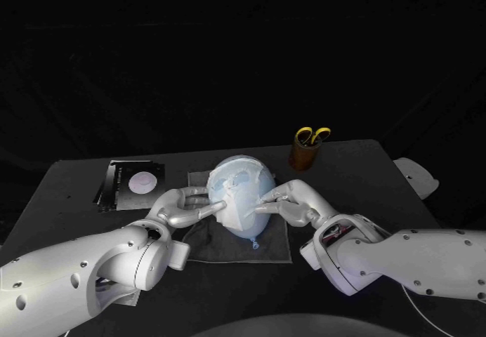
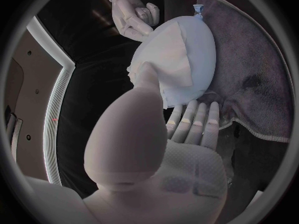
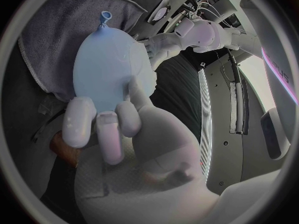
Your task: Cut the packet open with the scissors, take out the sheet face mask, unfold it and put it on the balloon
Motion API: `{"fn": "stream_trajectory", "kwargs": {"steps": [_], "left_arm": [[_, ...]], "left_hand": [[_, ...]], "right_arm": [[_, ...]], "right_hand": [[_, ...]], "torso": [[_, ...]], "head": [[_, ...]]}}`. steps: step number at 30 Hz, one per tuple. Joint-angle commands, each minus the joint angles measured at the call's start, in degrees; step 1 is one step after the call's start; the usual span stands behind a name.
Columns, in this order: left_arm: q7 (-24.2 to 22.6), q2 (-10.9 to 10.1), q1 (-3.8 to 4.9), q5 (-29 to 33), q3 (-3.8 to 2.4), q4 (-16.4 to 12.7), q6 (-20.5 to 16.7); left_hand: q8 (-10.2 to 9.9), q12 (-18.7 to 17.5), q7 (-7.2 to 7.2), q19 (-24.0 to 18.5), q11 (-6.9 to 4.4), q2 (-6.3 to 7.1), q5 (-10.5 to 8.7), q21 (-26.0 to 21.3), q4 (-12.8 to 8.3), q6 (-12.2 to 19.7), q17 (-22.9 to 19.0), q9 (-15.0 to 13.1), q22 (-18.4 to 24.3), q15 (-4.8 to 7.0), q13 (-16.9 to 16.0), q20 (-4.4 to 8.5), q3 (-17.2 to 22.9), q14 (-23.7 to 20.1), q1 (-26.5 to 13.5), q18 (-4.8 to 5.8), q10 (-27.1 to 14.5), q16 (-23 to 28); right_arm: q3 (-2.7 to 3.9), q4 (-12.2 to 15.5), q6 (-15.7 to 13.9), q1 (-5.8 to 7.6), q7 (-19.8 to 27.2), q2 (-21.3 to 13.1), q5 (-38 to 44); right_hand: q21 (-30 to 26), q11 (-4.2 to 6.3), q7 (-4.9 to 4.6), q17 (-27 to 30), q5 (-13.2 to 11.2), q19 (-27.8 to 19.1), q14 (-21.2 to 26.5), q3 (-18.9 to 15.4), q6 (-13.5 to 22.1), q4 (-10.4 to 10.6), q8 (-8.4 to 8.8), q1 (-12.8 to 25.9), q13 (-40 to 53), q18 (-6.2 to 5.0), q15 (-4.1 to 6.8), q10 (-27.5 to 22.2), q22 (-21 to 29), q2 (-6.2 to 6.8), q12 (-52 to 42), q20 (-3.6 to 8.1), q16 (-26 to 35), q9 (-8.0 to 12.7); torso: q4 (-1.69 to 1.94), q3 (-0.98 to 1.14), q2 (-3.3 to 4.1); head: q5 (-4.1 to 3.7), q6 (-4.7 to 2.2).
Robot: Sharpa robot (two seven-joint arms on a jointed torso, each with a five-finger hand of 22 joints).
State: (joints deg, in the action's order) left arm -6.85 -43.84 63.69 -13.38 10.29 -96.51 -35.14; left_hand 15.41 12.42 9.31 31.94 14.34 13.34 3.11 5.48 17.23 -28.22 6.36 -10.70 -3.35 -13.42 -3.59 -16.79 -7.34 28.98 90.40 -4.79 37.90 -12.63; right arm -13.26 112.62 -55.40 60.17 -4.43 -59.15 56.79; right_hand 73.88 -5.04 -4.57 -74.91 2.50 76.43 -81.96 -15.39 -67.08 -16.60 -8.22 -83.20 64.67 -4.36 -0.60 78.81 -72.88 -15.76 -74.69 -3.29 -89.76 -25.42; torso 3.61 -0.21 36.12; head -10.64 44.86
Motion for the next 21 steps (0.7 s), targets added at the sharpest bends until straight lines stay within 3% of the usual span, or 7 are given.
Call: {"fn": "stream_trajectory", "kwargs": {"steps": [1,12,21], "left_arm": [[0.1,0.3,-0.01,0.0,0.01,-0.4,2.0],[0.0,0.2,-0.01,0.0,0.01,-0.3,2.1],[0.0,0.2,-0.01,0.0,0.01,-0.2,2.1]], "left_hand": [[-0.1,-0.2,7.18,0.4,0.00,0.16,-0.07,-0.1,0.0,-0.2,-0.1,0.0,0.1,0.19,-0.1,0.11,-0.2,0.0,-0.5,-1.02,0.4,0.2],[-0.2,-0.4,7.18,0.4,-0.01,0.13,-0.07,-0.1,0.0,-0.2,-0.1,0.0,0.1,0.18,-0.1,0.11,-0.2,0.0,-0.5,-1.01,0.4,0.3],[-0.2,-0.4,7.18,0.4,-0.01,0.13,-0.07,-0.1,0.0,-0.2,-0.1,0.0,0.1,0.18,-0.1,0.11,-0.2,0.0,-0.5,-1.01,0.4,0.3]], "right_arm": [[-0.01,0.2,-1.6,-0.08,2.0,0.2,0.4],[0.02,1.1,-1.6,-0.08,3.4,-0.9,-3.5],[0.06,2.7,-1.3,-0.05,3.4,-2.8,-7.7]], "right_hand": [[0.2,5.04,0.21,-15.1,0.3,-0.1,-8.0,0.7,-0.1,0.0,-0.28,-1.0,25.3,-0.50,3.95,11.2,0.0,-0.96,-15.3,0.22,-0.2,-0.3],[0.4,5.03,0.19,-15.1,0.3,0.1,-8.0,6.5,0.2,-0.2,-0.56,-0.9,25.3,-0.44,3.95,11.2,-0.5,-0.98,-15.3,0.25,-0.2,-1.0],[1.0,5.15,0.34,-15.1,0.4,0.5,-8.0,7.9,-0.2,-0.3,-0.77,-1.0,25.3,-0.29,4.00,11.2,-1.1,-0.52,-15.3,0.30,-0.2,-1.2]], "torso": [[0.00,0.00,0.00],[-0.01,-0.02,0.01],[-0.04,0.01,-0.02]], "head": [[-0.11,-0.05],[0.00,-0.06],[-0.05,0.13]]}}
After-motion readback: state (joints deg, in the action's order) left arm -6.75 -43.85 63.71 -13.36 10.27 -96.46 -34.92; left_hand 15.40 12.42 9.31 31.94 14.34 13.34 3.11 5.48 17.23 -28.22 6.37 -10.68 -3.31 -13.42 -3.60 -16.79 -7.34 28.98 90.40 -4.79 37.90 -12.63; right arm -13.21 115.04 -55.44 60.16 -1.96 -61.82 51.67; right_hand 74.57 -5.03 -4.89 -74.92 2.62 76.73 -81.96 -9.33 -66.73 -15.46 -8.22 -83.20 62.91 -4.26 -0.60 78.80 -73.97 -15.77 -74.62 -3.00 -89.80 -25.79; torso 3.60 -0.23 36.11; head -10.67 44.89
